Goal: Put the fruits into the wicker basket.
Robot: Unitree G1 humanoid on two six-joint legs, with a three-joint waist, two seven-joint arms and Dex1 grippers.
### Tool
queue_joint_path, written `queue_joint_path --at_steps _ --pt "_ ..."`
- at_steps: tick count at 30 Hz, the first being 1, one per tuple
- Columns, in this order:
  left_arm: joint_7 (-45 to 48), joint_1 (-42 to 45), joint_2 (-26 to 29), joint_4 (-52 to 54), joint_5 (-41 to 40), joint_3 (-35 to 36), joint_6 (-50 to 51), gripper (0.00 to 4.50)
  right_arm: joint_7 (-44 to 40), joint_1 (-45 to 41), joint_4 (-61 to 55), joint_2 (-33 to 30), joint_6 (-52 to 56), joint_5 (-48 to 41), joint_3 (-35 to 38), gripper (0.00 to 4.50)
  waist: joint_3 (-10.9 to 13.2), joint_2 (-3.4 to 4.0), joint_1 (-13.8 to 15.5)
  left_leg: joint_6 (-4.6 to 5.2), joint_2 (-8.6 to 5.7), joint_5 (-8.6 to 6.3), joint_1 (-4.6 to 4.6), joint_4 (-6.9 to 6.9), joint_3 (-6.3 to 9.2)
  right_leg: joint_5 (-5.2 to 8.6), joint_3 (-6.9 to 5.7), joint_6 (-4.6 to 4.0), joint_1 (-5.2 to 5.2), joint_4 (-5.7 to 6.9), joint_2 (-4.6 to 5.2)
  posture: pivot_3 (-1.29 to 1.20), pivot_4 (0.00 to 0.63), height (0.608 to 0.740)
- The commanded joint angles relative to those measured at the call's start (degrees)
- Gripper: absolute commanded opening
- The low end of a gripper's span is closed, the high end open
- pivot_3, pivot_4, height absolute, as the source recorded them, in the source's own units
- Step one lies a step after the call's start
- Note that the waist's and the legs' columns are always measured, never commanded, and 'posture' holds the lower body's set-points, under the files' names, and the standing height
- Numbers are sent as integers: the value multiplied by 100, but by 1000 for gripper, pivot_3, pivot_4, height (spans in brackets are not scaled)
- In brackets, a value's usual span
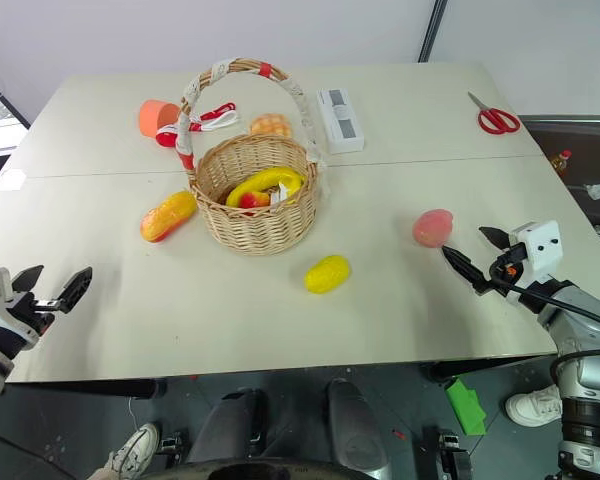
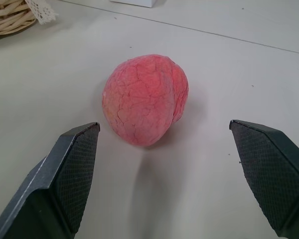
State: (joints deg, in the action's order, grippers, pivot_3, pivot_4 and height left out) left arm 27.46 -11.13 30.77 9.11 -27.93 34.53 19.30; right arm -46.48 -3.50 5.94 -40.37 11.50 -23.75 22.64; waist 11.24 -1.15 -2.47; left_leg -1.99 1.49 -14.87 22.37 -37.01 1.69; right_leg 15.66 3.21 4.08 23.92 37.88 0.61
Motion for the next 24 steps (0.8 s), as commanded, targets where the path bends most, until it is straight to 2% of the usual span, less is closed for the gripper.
queue_joint_path --at_steps 1,6,12,16,19,24 --pt "-55 6 11 158 33 -2 -48 4500 6 -114 -86 12 -132 -15 16 4360 0 0 -5 0 0 0 0 0 0 0 0 0 0 0 0 0 150 740" --pt "-50 144 127 401 -174 -22 246 4500 86 -239 -315 -16 33 -140 34 4360 0 0 2 0 0 0 0 -1 0 -1 0 1 0 0 0 0 150 740" --pt "61 601 590 859 -273 -334 891 4500 56 -483 -1299 7 781 -788 -115 4360 0 0 2 0 0 0 0 -2 2 -1 0 1 0 5 -1 0 150 740" --pt "152 1288 1099 712 45 -881 1197 4500 -70 -647 -2269 -46 1275 -1100 -585 4360 0 0 3 0 -1 0 0 -3 5 -1 0 2 0 7 -2 0 150 740" --pt "214 1933 1556 314 540 -1573 1411 4500 -96 -967 -3050 6 1612 -1194 -1251 4360 0 1 -13 0 -12 0 0 -4 6 -1 -1 2 2 9 -5 0 150 740" --pt "677 2838 1742 -262 661 -2392 1817 4500 55 -1411 -3452 267 1727 -856 -2188 4360 0 0 5 0 -11 0 7 -1 7 -2 -3 2 9 9 -4 0 150 740"
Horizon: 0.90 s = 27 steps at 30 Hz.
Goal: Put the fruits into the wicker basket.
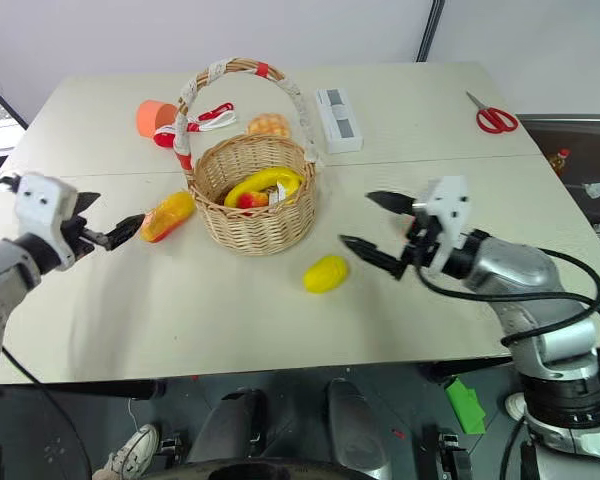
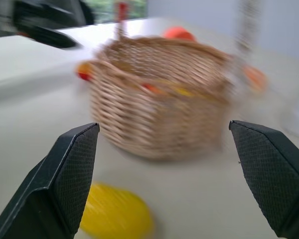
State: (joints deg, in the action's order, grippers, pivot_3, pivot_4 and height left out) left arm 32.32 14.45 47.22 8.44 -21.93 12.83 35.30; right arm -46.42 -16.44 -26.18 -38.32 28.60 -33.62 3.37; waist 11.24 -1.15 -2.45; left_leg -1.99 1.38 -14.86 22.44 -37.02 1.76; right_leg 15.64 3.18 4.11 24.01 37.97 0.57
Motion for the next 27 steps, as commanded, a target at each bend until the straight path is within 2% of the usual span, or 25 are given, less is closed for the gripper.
queue_joint_path --at_steps 1,6,13,16,19,20,21,23,27 --pt "217 614 33 -494 164 -434 282 4500 71 -220 -234 129 -9 248 -457 4360 1 -2 6 0 0 0 2 0 1 0 0 1 1 1 2 0 150 740" --pt "516 1557 -133 -1423 607 -1259 331 4500 92 -375 -211 412 -161 503 -905 4360 1 -8 37 0 -16 0 14 -9 6 -2 -4 3 9 3 8 0 150 740" --pt "733 2130 -316 -2276 1134 -1753 165 4500 156 -328 -204 682 -335 711 -1115 4360 1 -8 -6 0 -18 0 18 -7 7 -2 -3 2 20 13 9 0 150 740" --pt "725 2199 -388 -2527 1223 -1697 -78 3572 245 -309 -195 758 -401 791 -1104 4500 1 -8 -3 1 -17 0 16 -8 8 -2 -3 2 21 17 9 0 150 740" --pt "755 2144 -378 -2544 1222 -1582 -174 2042 274 -309 -187 787 -430 864 -1112 4500 1 -8 11 0 -17 0 18 -10 9 -2 -3 2 21 18 10 0 150 740" --pt "749 2081 -332 -2517 1230 -1536 -213 1720 276 -307 -191 798 -437 889 -1124 4500 1 -8 13 0 -17 0 18 -10 9 -2 -3 2 21 18 11 0 150 740" --pt "741 2038 -301 -2501 1236 -1504 -242 1668 276 -305 -195 807 -440 906 -1132 4500 1 -8 11 0 -17 0 19 -10 9 -2 -3 2 21 18 12 0 150 740" --pt "673 1820 -158 -2208 989 -1006 -83 1668 270 -298 -225 798 -432 920 -1120 4500 1 -8 -13 0 -17 0 19 -10 9 -2 -3 2 21 18 12 0 150 740" --pt "1306 905 178 -717 31 164 119 1668 220 -267 -224 740 -446 926 -1025 4500 1 -9 -14 0 16 0 23 -6 7 -2 0 0 34 18 10 0 150 740"
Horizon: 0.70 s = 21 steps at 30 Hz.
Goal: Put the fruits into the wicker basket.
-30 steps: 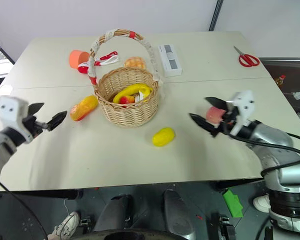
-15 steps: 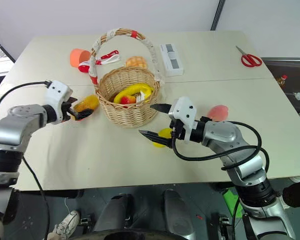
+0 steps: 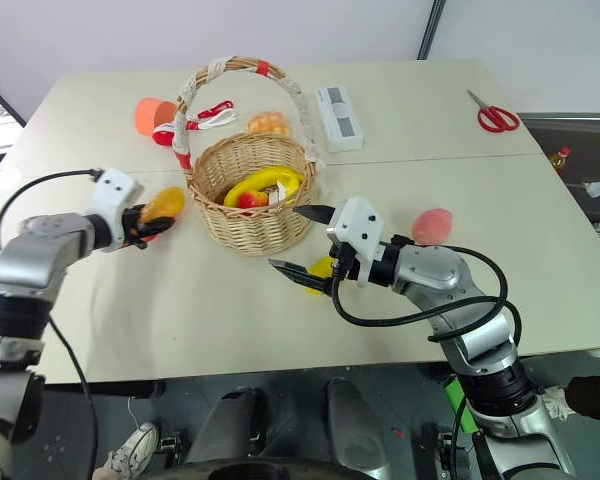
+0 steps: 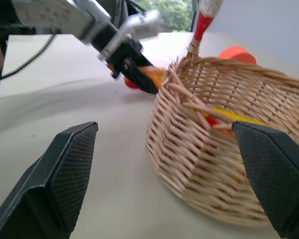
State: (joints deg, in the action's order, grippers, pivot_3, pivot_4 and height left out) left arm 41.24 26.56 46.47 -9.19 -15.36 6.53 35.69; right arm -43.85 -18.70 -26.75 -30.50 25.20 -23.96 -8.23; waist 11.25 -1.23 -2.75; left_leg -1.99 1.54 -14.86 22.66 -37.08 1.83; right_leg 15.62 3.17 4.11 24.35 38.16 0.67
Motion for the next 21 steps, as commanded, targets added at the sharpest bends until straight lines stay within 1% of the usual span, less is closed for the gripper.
queue_joint_path --at_steps 1,3,4,5,7,8,10,12,13,14,16,18,20,21 --pt "680 -571 309 1572 -1002 1081 177 1668 -68 -49 -132 -59 -119 -41 162 4500 0 0 26 0 2 0 1 0 0 0 -1 -1 0 1 1 0 150 740" --pt "1121 -936 357 2431 -1727 1534 309 1668 -144 -103 -15 -81 -163 -27 191 4500 0 0 54 -1 2 0 3 -1 0 0 -2 -1 -1 -1 5 0 150 740" --pt "1206 -947 328 2776 -2111 1636 463 1668 -192 -161 78 -80 -198 -10 184 4500 0 0 81 -2 -4 1 2 -2 0 0 -3 -1 -3 0 12 0 150 740" --pt "1174 -864 275 3002 -2315 1595 568 1668 -231 -222 160 -70 -231 9 167 4500 -1 -2 108 -3 -5 1 2 -6 -1 0 -3 -1 -6 -1 13 0 150 740" --pt "918 -479 87 3310 -2420 1182 679 1668 -304 -363 347 -32 -316 61 126 4500 -1 -2 169 -3 -9 2 -3 -12 -5 0 -4 0 -16 -5 9 0 150 740" --pt "809 -343 20 3381 -2392 1021 699 1668 -331 -400 406 -22 -348 77 120 4500 -2 -2 191 -3 -14 2 -8 -14 -6 0 -3 0 -22 -5 9 0 150 740" --pt "490 172 -244 3402 -1933 288 589 1668 -381 -487 547 -26 -424 128 128 4500 -3 -4 191 -3 -20 2 -16 -16 -7 0 -3 1 -33 -7 5 0 150 740" --pt "-62 935 -666 2998 -1304 -531 692 1668 -396 -537 640 -60 -470 183 171 4500 -3 -5 208 -3 -41 2 -17 -15 1 -1 -4 3 -38 -6 4 0 150 740" --pt "-298 1242 -838 2750 -1099 -782 857 1668 -392 -542 658 -82 -478 207 193 4500 -4 -6 207 -3 -47 2 -16 -15 4 -3 -3 7 -38 -7 4 0 150 740" --pt "-477 1558 -1031 2427 -894 -997 906 1668 -369 -529 651 -114 -465 233 232 4500 -3 -6 199 -3 -52 2 -15 -15 7 -4 -3 9 -38 -6 6 0 150 740" --pt "-567 1902 -1295 2043 -768 -1170 931 1668 -328 -477 607 -169 -425 252 308 4500 -3 -6 153 -1 -53 1 -15 -14 5 -5 -1 10 -35 -6 6 0 150 740" --pt "-403 2034 -1318 1798 -585 -1398 776 1668 -298 -379 516 -273 -353 286 356 4500 -3 -4 99 1 -52 0 -14 -6 3 -5 3 10 -25 -5 5 0 150 740" --pt "-264 2099 -1290 1561 -415 -1568 641 2689 -321 -235 390 -471 -298 359 381 4500 -3 -4 67 1 -51 0 -14 0 7 -3 2 8 -23 -3 2 0 150 740" --pt "-206 2118 -1289 1489 -379 -1591 596 3121 -388 -161 322 -614 -296 403 386 4500 -3 -4 59 1 -50 0 -14 1 7 -3 3 8 -22 -3 1 0 150 740"
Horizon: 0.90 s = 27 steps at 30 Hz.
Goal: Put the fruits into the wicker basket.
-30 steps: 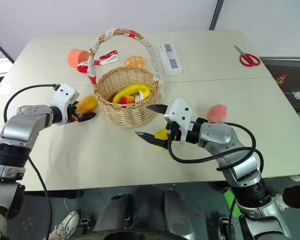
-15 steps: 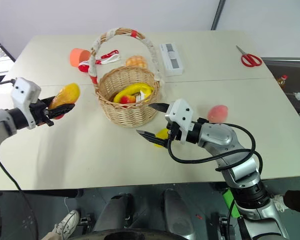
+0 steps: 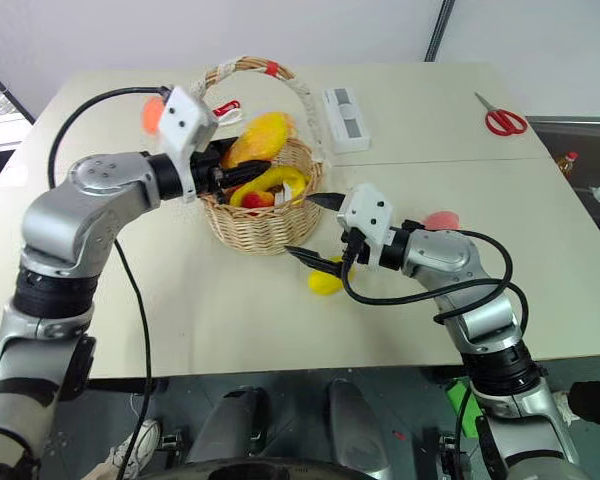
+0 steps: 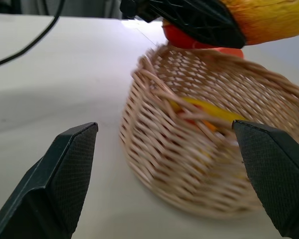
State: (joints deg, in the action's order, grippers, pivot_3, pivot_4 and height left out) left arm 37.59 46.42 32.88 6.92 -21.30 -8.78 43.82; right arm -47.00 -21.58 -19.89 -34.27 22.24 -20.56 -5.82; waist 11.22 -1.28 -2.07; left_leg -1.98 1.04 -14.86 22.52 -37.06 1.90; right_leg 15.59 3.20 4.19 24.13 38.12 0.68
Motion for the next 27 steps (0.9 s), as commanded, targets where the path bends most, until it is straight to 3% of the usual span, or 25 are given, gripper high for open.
queue_joint_path --at_steps 1,3,7,11,17,24,27 --pt "228 143 71 -155 225 -63 -265 3556 -138 183 -414 -374 -17 112 145 4500 0 0 -18 0 0 0 2 -1 0 0 0 0 1 0 0 0 150 740" --pt "334 153 31 -135 170 32 -336 4459 -320 216 -470 -719 -89 301 92 4500 1 1 -26 0 -1 1 4 -6 -1 -1 0 1 1 1 2 0 150 740" --pt "687 6 129 50 -86 393 -549 4459 -867 62 -464 -1383 -543 857 -237 4500 1 1 -37 -1 -3 1 3 -14 -3 -1 0 3 -3 1 5 0 150 740" --pt "1294 -692 651 511 -323 893 -982 4459 -1369 -308 -87 -1689 -1555 1715 -827 4500 2 4 -83 -1 3 1 -5 -5 -5 0 2 1 -2 2 -2 0 150 740" --pt "1984 -2227 1378 1519 -1065 1616 -770 4459 -1576 -807 964 -1481 -2984 2778 -1606 4500 4 2 -38 -2 23 1 -3 -9 -14 0 2 0 0 1 -2 0 150 740" --pt "1992 -3376 1620 2391 -1557 1871 -481 4459 -1572 -961 1547 -1146 -3603 3105 -1790 4500 3 1 -3 -3 23 2 -1 -16 -15 -1 2 1 -7 -1 14 0 150 740" --pt "1831 -3523 1556 2499 -1634 1887 -440 4500 -1619 -982 1648 -1073 -3651 3109 -1774 3676 3 1 -7 -2 23 2 -5 -16 -14 -1 1 1 -9 -1 10 0 150 740"
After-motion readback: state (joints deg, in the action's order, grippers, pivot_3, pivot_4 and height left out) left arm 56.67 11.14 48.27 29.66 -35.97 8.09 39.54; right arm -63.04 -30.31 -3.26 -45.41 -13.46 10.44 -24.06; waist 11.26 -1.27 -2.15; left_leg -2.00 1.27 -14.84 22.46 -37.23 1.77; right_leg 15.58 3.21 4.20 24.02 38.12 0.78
